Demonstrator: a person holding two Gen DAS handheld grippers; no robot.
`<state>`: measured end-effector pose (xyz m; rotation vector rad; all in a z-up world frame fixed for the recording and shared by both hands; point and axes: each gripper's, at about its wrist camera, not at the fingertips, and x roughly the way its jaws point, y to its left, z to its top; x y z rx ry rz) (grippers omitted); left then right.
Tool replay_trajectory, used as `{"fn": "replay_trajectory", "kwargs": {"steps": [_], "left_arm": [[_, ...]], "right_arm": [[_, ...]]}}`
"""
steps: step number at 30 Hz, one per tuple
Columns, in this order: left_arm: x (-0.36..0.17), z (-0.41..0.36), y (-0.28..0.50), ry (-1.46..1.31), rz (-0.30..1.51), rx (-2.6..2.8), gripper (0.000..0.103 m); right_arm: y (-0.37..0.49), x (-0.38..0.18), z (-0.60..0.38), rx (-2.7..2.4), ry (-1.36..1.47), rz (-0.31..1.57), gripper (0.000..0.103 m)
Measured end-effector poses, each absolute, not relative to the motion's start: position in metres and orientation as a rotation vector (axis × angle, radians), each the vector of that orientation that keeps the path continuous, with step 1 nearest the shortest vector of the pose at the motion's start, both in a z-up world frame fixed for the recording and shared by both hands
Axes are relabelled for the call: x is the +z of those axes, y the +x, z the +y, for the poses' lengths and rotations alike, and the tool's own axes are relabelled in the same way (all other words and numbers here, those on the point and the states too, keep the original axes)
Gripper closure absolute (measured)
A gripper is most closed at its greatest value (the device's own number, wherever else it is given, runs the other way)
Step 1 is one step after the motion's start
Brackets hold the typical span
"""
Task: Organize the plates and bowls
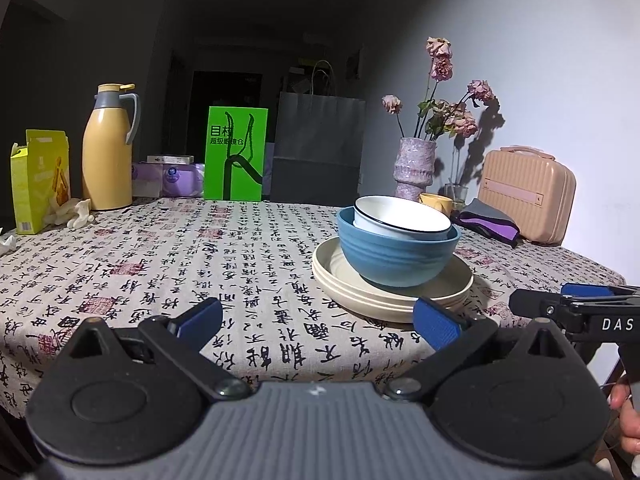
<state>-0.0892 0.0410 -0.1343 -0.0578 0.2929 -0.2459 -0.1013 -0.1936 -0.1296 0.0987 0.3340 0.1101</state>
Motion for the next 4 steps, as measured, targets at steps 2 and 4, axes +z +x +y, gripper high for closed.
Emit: {"fn": "replay_trajectory", "kwargs": {"steps": [2,4], "left_arm": [[-0.1343,0.0407,-0.0894,-0.057,0.294,-0.247,0.0],[-0.1345,0.0405,-0.0893,-0.057,0.296,-0.244,0.0]], "right_arm": [[-0.1014,-0.1295,-0.1935,0.11,0.099,0.334,0.0],[-0.1016,-0.1297,-0.1929,0.11,0.099,0.334,0.0]]}}
